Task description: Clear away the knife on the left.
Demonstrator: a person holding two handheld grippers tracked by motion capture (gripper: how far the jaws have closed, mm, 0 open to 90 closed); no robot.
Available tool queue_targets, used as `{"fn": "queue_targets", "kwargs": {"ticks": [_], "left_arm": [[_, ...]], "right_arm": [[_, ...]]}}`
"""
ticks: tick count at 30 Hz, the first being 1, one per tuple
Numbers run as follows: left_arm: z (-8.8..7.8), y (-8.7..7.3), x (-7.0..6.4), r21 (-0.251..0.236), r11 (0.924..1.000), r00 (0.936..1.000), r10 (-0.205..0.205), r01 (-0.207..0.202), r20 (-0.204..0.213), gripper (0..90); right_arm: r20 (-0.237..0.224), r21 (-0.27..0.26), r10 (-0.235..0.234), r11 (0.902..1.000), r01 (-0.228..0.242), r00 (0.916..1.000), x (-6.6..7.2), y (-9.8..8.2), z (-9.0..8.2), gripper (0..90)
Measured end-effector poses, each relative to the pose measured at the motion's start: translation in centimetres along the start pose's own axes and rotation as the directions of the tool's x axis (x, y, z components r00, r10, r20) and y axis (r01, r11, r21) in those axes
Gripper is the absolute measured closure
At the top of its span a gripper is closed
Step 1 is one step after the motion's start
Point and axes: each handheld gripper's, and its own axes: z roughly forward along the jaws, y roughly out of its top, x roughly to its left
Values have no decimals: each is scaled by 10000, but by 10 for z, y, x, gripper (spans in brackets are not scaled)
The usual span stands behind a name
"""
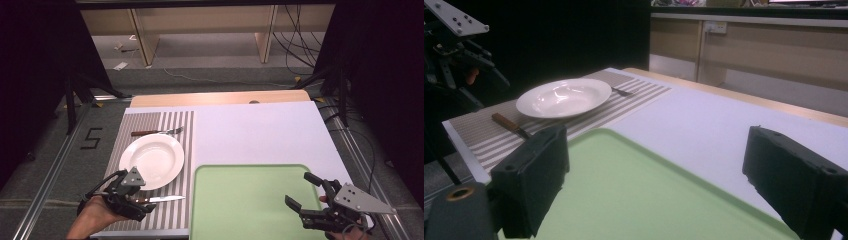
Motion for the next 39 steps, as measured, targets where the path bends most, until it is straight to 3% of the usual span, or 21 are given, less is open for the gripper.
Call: {"fn": "queue_targets", "kwargs": {"ticks": [10, 13, 19, 26, 28, 39], "left_arm": [[2, -16, 14, 499, 9979, 9991, -403, 409, -143, 182], [10, -21, 17, 900, 9947, 9987, -487, 497, -138, 182], [18, -30, 26, 1135, 9885, 9950, -982, 999, -206, 183], [27, -35, 31, 1396, 9816, 9915, -1284, 1302, -216, 208], [31, -36, 33, 1519, 9778, 9895, -1434, 1446, -191, 244], [43, -34, 36, 1692, 9767, 9912, -1300, 1322, -242, 263]], "right_arm": [[15, 26, 19, 10000, -19, 10000, -1, 0, 1, 123], [14, 28, 3, 10000, -3, 10000, 0, 0, 1, 123], [13, 33, 16, 10000, -16, 10000, -1, -1, 1, 124], [20, 29, 17, 10000, -17, 10000, 0, -1, 1, 123], [25, 36, 23, 10000, -23, 10000, 0, -1, 1, 123], [-18, 92, -17, 10000, 17, 10000, 0, -1, 2, 124]]}}
